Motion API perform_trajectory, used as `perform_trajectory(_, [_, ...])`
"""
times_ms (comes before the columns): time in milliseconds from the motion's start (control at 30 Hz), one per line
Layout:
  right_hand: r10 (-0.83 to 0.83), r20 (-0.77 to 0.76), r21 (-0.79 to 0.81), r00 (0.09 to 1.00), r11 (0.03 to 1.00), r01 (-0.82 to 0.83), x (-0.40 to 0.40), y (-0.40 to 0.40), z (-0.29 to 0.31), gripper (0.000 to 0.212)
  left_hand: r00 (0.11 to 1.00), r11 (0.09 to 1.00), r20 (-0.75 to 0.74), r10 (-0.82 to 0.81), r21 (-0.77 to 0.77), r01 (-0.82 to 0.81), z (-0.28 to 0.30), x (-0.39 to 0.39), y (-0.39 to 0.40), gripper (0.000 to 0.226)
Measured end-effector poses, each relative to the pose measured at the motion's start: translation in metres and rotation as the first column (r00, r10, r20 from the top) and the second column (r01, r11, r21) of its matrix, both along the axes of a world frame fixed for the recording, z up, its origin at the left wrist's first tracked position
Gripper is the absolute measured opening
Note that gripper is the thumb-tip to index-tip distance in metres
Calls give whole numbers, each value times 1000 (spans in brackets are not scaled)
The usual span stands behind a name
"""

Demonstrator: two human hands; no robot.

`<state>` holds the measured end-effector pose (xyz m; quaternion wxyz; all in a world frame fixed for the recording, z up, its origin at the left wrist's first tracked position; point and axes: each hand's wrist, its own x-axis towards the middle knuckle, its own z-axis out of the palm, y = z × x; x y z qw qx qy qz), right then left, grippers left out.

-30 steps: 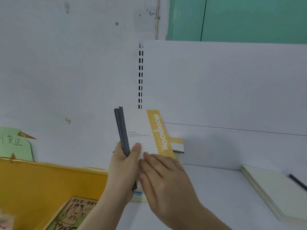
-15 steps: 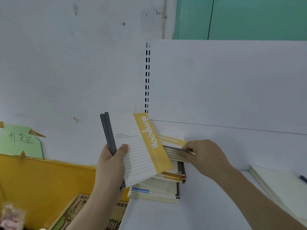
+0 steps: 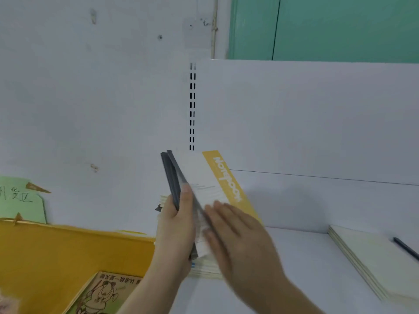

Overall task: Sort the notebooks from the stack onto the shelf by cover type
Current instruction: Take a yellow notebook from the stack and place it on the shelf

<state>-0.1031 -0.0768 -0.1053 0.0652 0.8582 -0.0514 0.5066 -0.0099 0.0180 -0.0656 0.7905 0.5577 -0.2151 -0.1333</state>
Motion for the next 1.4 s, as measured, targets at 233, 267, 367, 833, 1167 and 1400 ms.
perform_trajectory(233, [-42, -44, 137, 998, 989, 47, -36, 3, -8, 47, 986, 988, 69, -149, 42, 146, -16, -10, -15, 14])
perform_trajectory(267, [-109, -9, 207, 994, 972, 109, -45, -5, -2, 47, 979, 982, 85, -184, 47, 181, -17, -14, -16, 14])
perform_trajectory(367, [-285, -50, 575, 957, 775, 261, -68, -27, 18, 61, 948, 970, 208, -243, 74, 232, -21, -30, -23, 15])
perform_trajectory(833, [-103, 111, 906, 988, 419, -58, -139, -44, -36, 17, 877, 888, 216, -428, 280, 365, -82, -84, -61, 48])
perform_trajectory(1167, [-103, 115, 956, 988, 281, -82, -153, -41, -59, 18, 886, 892, 247, -392, 339, 300, -101, -89, -62, 33])
perform_trajectory(1400, [-13, -103, 915, 995, 391, 100, -154, -46, -57, 33, 867, 899, 310, -390, 332, 286, -102, -83, -65, 9])
